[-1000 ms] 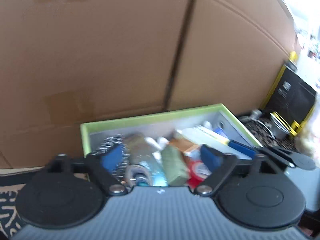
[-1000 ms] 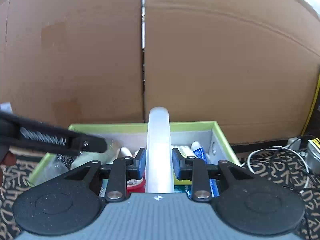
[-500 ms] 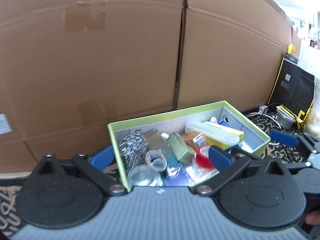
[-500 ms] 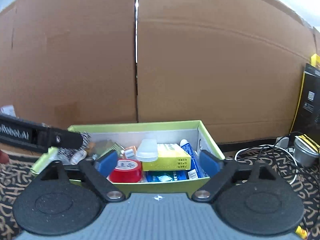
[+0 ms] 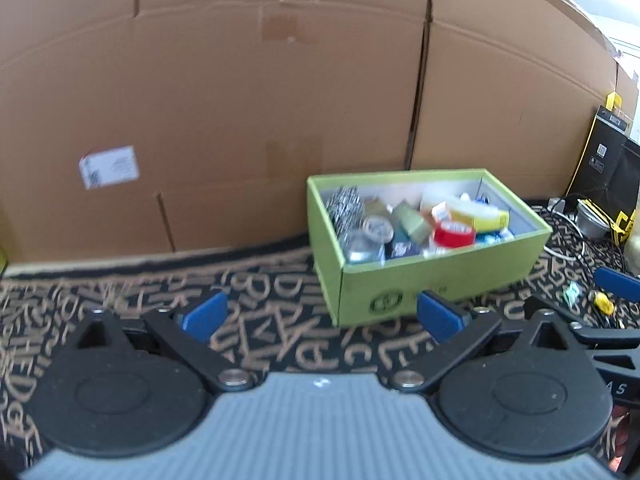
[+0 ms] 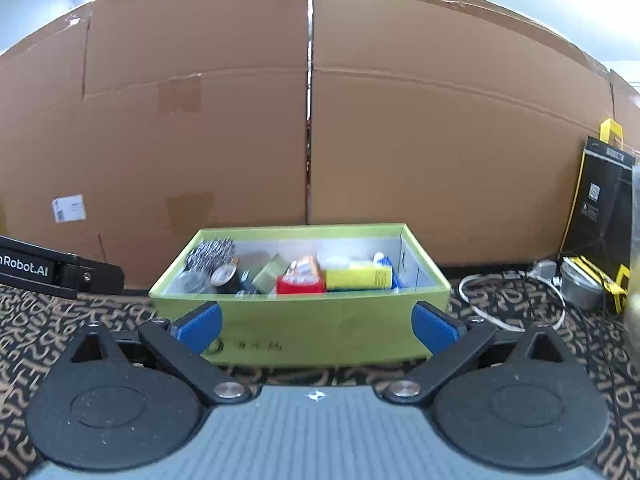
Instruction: Organize objects
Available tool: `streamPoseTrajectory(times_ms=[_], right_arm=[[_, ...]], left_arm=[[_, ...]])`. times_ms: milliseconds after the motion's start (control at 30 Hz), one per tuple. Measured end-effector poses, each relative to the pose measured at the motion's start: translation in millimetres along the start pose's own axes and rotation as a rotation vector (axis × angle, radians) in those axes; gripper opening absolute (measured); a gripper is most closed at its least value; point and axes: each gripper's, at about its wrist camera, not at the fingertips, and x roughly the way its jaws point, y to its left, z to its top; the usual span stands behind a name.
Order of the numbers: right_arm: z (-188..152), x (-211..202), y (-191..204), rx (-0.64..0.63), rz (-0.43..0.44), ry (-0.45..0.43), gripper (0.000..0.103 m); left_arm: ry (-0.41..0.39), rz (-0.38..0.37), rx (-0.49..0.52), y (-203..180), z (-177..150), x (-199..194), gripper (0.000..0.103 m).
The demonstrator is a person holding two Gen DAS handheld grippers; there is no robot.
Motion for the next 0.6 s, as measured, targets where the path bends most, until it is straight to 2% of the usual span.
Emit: streamPoseTrajectory(times_ms=[333, 600], right_arm=[[-34.9, -44.5, 4.3, 0.023, -0.035, 0.058, 0.103], [-43.3, -57.4, 4.6, 0.045, -0.040, 0.074, 0.103]], left_arm=[[0.007, 0.053, -0.027, 12.5, -55.9, -28.3, 0.103], [0.024, 0.043, -0.031, 10.9, -68.1, -34.7, 0.103]])
